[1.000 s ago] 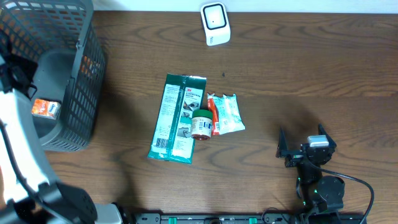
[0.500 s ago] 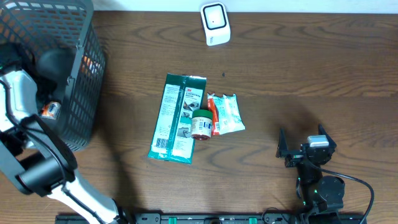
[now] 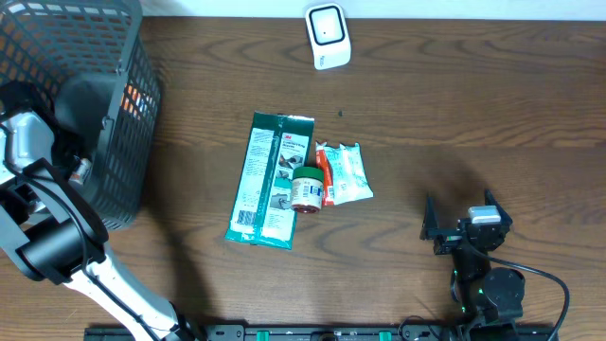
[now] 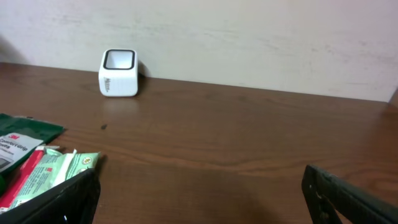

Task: Scan the item barcode
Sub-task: 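Lift the tissue pack up out of the basket, then carry the orange tissue pack onto the gloves pack and release it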

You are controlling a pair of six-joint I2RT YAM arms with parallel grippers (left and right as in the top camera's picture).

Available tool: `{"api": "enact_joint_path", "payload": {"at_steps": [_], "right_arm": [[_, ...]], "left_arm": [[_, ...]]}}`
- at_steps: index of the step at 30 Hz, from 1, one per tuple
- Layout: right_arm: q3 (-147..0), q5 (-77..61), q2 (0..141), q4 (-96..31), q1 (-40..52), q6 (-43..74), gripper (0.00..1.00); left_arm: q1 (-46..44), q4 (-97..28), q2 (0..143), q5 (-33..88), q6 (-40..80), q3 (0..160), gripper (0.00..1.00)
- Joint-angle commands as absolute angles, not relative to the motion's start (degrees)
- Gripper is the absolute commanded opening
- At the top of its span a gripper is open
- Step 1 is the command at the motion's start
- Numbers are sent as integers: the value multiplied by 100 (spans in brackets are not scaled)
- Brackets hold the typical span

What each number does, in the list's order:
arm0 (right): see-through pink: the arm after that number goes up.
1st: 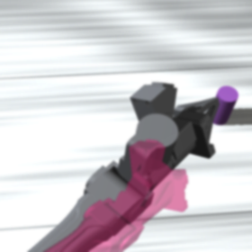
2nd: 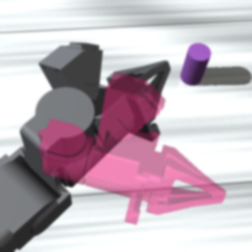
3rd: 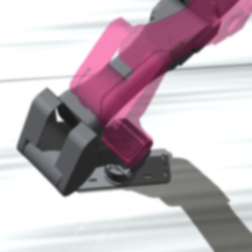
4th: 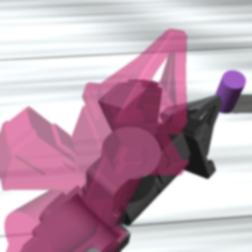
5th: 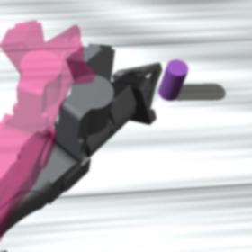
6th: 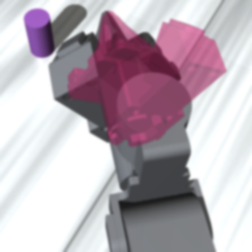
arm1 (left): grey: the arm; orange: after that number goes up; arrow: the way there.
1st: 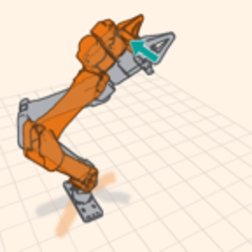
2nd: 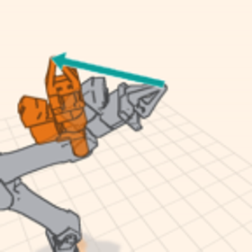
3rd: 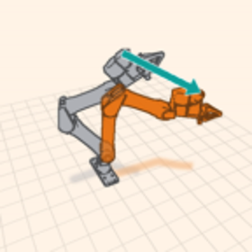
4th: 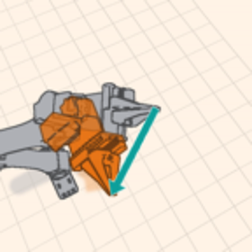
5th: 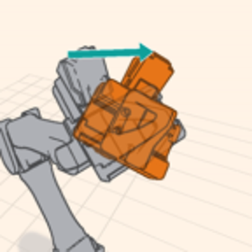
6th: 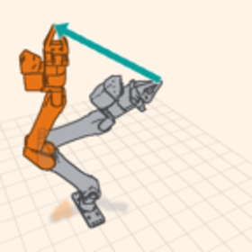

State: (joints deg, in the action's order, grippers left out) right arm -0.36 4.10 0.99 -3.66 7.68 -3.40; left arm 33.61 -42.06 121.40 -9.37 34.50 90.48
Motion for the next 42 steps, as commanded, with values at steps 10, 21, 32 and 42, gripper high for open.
{"api": "enact_joint_path", "payload": {"at_steps": [10,21,32,42], "right_arm": [[-32,440,75,-388,790,-351,99],[-32,440,75,-390,790,-349,99],[-32,440,75,-388,790,-351,99],[-32,440,75,-390,790,-351,99]], "left_arm": [[3378,-4558,10097,-384,3395,9026,21],[3057,-4928,7550,2797,2504,9024,22],[296,-6010,7815,3094,1481,8215,22],[-1168,-4958,9343,3691,1483,7161,22]]}}
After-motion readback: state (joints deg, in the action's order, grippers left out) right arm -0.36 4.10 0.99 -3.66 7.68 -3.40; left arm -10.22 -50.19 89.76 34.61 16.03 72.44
